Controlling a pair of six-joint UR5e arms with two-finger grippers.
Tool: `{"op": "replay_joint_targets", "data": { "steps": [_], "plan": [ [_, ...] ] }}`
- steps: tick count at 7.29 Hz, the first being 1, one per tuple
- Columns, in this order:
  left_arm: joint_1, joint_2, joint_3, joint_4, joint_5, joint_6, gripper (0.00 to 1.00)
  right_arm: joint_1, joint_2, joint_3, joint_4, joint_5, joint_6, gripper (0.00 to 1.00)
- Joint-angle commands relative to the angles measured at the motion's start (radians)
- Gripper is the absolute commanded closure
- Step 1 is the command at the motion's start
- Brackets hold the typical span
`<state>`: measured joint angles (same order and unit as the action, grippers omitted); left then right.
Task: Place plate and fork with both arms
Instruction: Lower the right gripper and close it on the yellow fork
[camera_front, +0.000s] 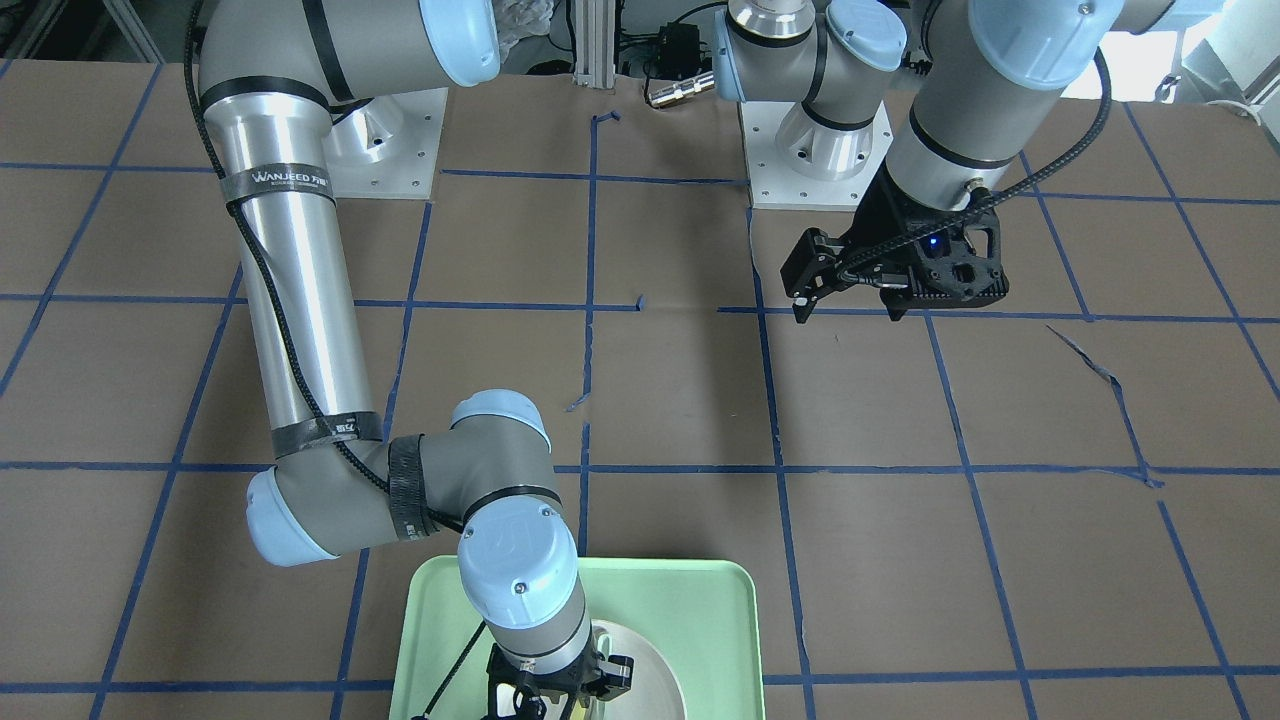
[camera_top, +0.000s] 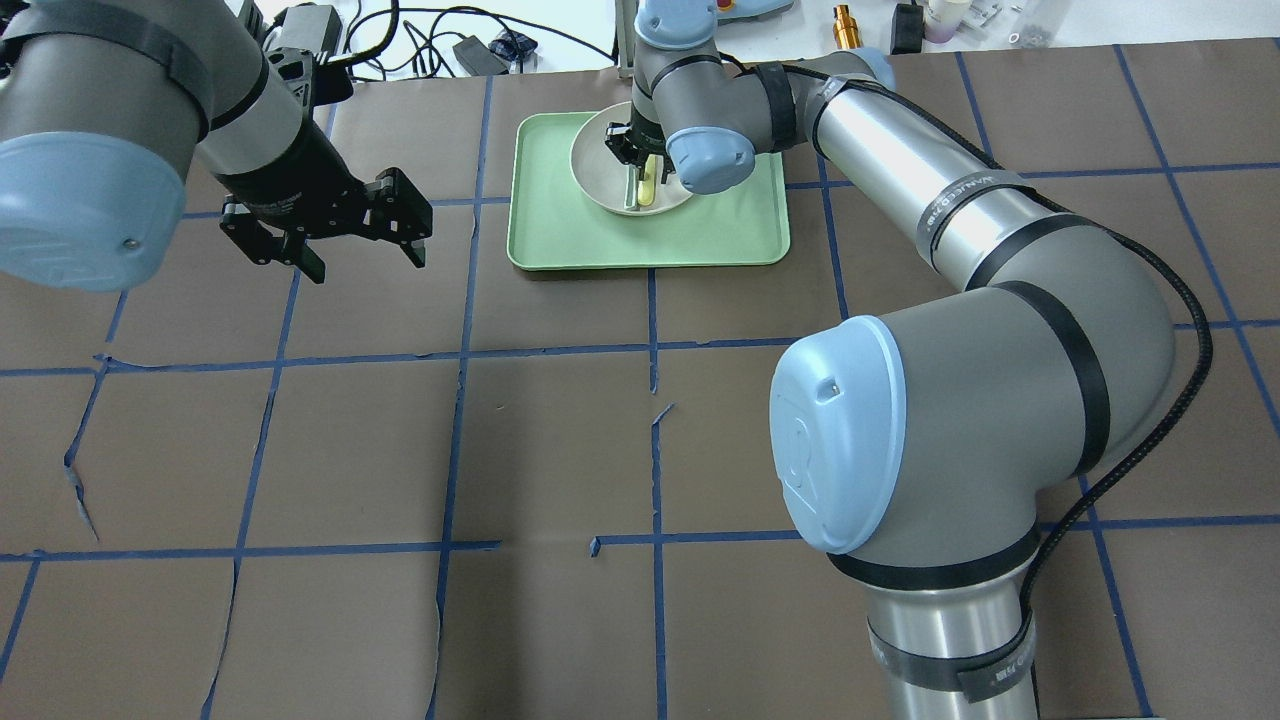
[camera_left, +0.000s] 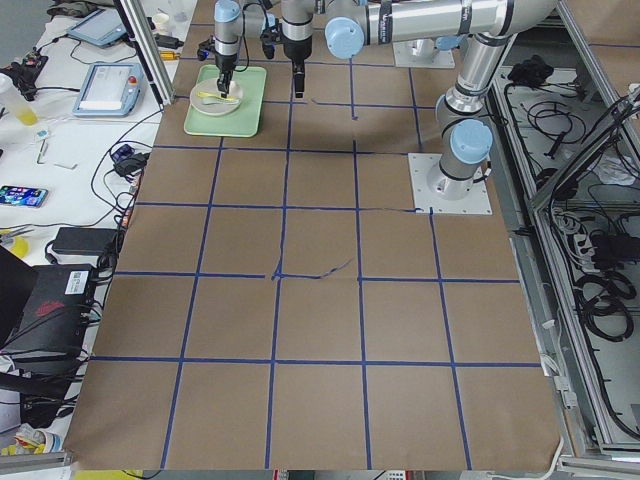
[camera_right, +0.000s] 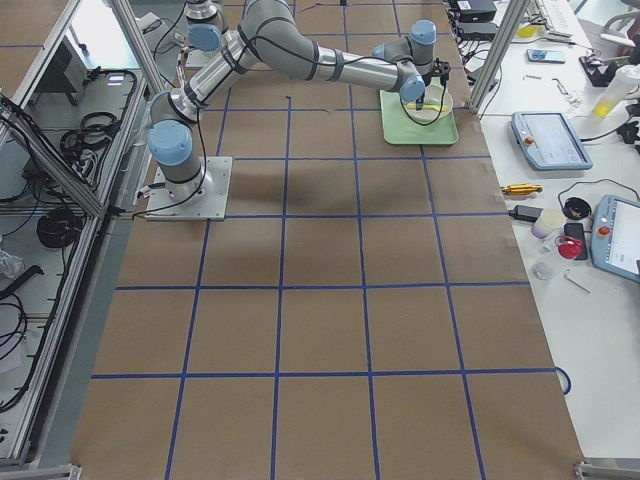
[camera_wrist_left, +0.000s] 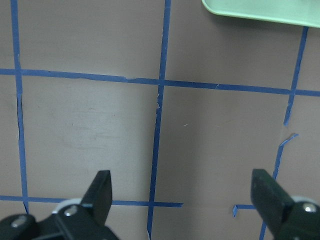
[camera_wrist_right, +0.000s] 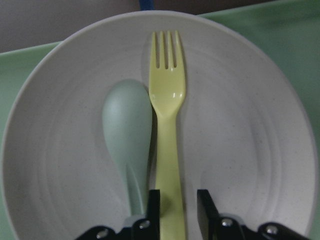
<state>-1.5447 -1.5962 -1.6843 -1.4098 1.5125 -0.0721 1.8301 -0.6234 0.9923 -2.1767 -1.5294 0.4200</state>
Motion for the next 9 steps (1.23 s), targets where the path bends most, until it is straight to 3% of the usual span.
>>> {"op": "replay_joint_targets", "data": {
  "steps": [1, 7, 8, 9],
  "plan": [
    [0.000, -0.001, 0.000, 0.000, 0.000, 0.000, 0.00, 0.001, 0.001, 0.002, -0.002, 0.000, 0.002, 0.64],
    [0.000, -0.001, 0.000, 0.000, 0.000, 0.000, 0.00, 0.008, 0.002, 0.023, -0.003, -0.002, 0.005, 0.71],
    [0.000, -0.001, 0.000, 0.000, 0.000, 0.000, 0.00, 0.009, 0.001, 0.032, -0.008, -0.008, 0.005, 0.74],
    [0.000, -0.001, 0.000, 0.000, 0.000, 0.000, 0.00, 0.009, -0.004, 0.043, -0.026, -0.012, 0.002, 0.85]
  ]
}}
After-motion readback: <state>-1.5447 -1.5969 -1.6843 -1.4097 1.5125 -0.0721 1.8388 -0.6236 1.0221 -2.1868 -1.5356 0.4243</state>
